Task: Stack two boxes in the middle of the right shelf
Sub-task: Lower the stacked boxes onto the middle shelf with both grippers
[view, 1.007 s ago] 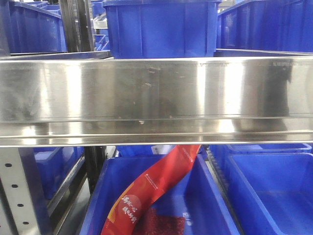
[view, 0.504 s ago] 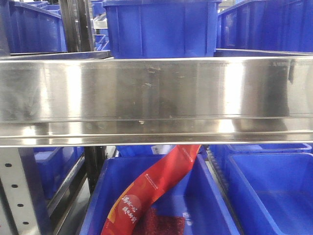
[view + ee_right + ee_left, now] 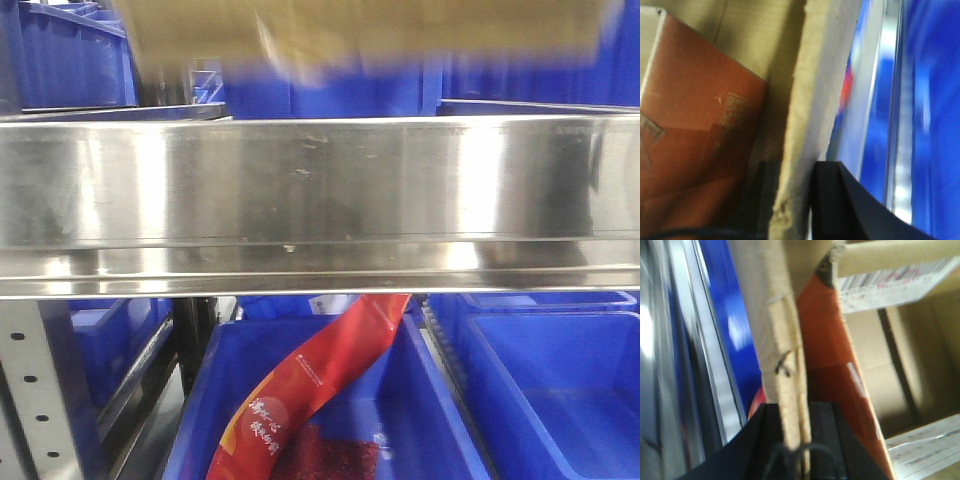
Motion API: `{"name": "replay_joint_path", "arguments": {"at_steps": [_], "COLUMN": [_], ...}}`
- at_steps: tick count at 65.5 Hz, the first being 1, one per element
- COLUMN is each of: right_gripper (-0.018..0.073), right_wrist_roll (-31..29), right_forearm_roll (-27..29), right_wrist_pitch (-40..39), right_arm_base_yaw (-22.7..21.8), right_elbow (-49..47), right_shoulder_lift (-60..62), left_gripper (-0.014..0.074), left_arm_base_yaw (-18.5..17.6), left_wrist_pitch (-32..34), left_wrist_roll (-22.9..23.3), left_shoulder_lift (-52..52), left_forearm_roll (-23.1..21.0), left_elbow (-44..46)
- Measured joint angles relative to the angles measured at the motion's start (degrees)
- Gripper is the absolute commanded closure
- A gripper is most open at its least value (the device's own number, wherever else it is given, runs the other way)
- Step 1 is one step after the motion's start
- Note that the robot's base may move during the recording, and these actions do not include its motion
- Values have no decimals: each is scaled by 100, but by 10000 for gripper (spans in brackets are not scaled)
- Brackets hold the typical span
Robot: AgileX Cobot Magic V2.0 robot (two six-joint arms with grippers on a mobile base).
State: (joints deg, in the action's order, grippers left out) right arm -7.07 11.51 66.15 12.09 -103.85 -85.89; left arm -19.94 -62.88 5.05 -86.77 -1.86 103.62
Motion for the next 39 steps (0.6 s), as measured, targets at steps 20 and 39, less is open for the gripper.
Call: {"name": "replay_joint_path", "arguments": {"at_steps": [20, 39], "right_gripper": [616, 11], "right_wrist_roll": [0, -41], "right_forearm_roll": [-8, 16], "right_wrist_pitch": [54, -246], "right_arm_base_yaw": [0, 0], "right_elbow": [0, -23], "right_shoulder_lift": [-517, -541], "left_gripper": [687, 6], "left_arm_base_yaw": [0, 0], "left_wrist_pitch": [-331, -406], "left_wrist_roll": [12, -12], "left_shoulder_lift": [-461, -470], "left_forearm_roll": [218, 255], "left_elbow": [0, 8]}}
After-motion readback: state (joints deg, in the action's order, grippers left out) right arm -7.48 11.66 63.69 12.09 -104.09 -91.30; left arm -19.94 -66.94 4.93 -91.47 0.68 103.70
